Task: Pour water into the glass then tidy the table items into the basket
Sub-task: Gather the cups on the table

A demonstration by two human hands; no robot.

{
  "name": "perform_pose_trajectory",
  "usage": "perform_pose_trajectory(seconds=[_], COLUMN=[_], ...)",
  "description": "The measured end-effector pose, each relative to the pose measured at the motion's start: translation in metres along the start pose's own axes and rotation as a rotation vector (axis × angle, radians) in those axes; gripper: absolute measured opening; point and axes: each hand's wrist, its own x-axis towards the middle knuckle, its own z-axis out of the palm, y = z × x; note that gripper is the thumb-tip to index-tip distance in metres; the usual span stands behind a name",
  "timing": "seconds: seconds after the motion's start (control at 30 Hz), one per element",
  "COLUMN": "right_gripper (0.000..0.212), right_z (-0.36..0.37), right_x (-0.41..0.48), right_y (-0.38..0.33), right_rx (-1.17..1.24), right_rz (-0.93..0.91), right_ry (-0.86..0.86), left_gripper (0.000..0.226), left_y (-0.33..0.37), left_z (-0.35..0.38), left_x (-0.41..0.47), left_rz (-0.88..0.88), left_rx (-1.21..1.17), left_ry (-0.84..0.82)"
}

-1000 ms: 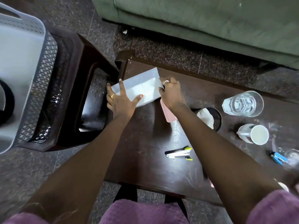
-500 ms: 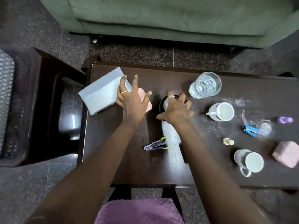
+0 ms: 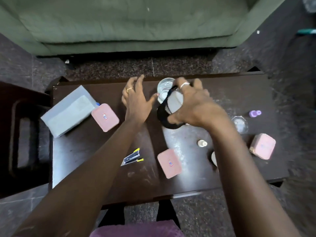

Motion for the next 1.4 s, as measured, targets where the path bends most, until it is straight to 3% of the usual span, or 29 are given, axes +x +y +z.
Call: perform_pose_trajectory(seconds=[0.2,0.3,0.47,0.83,1.4], right_gripper=[0.089,0.09,0.092,0.101,0.098], right_z=[-0.054,-0.045,-0.003,0.045,0.051], right_x=[0.031,0.072,0.122,0.136,0.135], right_y=[0.061,0.082,0.099,0.104,0.103], right_rx=[0.032,0.041,0.034,-0.024,0.057], right_rz=[0.074,0.054,0.031,0.007,0.044], right_ry=[0.17,0.221,0.135,0.2,0.2], left_gripper=[0.121,0.122,0.096,0.093,0.091], left_y=[0.049,0.057,0.054,0.059,0.063], left_z=[0.035,0.05,0.062,0.065,0.065], left_x=[0.031,0.04,0.04,0.039,0.039], left_rz=[-0.001,-0.015,-0.019,-0.11,-0.139], left_rx=[0.121,0.168,0.162,0.06,0.049], left_ry=[-0.33,-0.42,-0.361,-0.297,-0.253])
